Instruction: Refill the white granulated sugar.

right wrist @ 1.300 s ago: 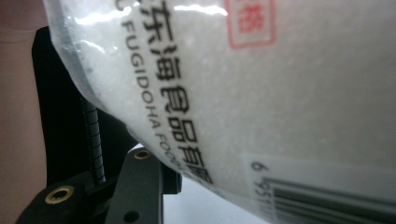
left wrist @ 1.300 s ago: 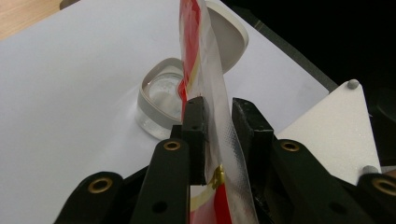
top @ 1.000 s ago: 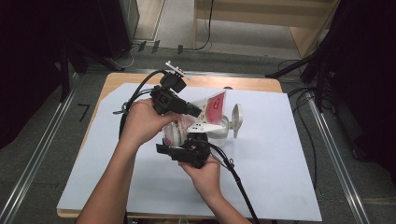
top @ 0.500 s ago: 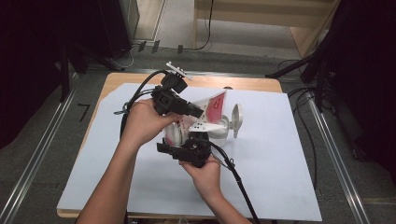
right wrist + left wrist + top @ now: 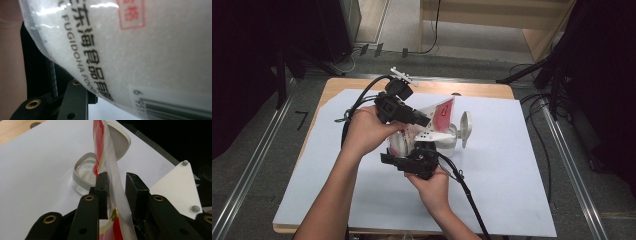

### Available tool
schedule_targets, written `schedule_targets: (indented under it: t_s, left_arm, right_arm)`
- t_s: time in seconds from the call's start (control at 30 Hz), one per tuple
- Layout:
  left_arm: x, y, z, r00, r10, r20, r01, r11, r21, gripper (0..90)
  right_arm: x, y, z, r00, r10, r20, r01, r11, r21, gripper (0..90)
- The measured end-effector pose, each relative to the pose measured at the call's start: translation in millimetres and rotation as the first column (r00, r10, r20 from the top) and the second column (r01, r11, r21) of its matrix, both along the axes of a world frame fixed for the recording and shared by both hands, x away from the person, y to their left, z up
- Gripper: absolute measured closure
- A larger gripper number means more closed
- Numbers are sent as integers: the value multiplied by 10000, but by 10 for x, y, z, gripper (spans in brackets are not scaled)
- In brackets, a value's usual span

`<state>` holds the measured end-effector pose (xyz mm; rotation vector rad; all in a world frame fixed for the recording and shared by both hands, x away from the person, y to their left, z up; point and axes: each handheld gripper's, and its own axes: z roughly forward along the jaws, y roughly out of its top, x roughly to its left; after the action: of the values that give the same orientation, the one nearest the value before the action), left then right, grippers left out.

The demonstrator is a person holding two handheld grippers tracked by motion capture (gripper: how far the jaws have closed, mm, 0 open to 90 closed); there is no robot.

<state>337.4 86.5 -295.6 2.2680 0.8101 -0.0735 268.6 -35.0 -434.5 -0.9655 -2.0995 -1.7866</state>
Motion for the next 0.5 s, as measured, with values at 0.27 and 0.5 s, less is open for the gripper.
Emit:
schedule_targets:
  t_s: [0.27,0.5]
  left_arm:
    - [2,-4,-1,10000,1,-7,-1,10000,-93,716]
    - [2,-5,-2,10000,-25,19,25,10000,-54,717]
  right_arm:
    - [-1,-2,8,10000,-40,-65,41,10000,36,618]
    - [0,-6,10,10000,-9,-55,9,10000,-32,617]
